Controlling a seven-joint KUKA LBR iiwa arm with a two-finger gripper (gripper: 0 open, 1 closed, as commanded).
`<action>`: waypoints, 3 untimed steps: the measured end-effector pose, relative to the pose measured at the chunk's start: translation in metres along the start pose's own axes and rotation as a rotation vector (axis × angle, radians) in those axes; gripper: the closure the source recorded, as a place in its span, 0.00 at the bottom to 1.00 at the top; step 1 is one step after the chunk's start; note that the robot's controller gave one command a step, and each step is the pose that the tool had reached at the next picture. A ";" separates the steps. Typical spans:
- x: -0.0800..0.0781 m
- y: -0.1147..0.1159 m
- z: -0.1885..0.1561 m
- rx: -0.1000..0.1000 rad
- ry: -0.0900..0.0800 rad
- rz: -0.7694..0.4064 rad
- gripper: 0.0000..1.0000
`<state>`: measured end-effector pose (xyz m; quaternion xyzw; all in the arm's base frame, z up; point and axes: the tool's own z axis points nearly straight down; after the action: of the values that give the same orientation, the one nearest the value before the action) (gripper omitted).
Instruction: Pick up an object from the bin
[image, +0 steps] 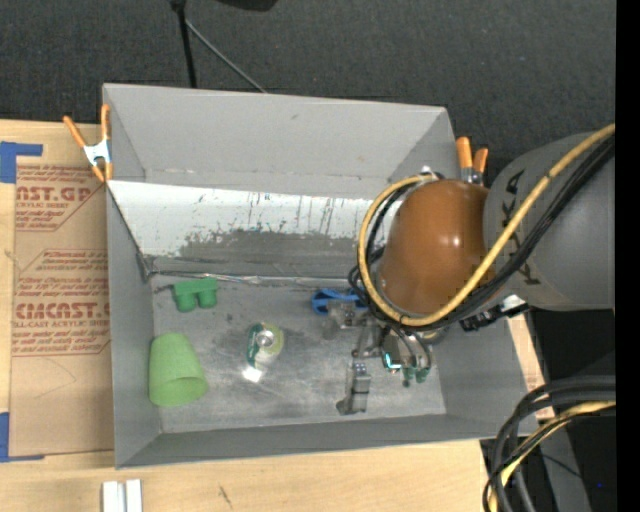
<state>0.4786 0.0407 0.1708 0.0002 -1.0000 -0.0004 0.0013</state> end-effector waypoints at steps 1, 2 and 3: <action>-0.097 -0.114 0.103 0.002 -0.004 0.234 0.00; -0.116 -0.052 0.069 -0.004 -0.009 0.247 0.00; -0.112 -0.045 0.069 -0.001 -0.004 0.484 0.00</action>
Offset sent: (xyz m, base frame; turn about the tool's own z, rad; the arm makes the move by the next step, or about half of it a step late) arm 0.0960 -0.1119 -0.1008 0.2311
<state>0.5902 -0.0042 0.1017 -0.2395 -0.9709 -0.0007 -0.0005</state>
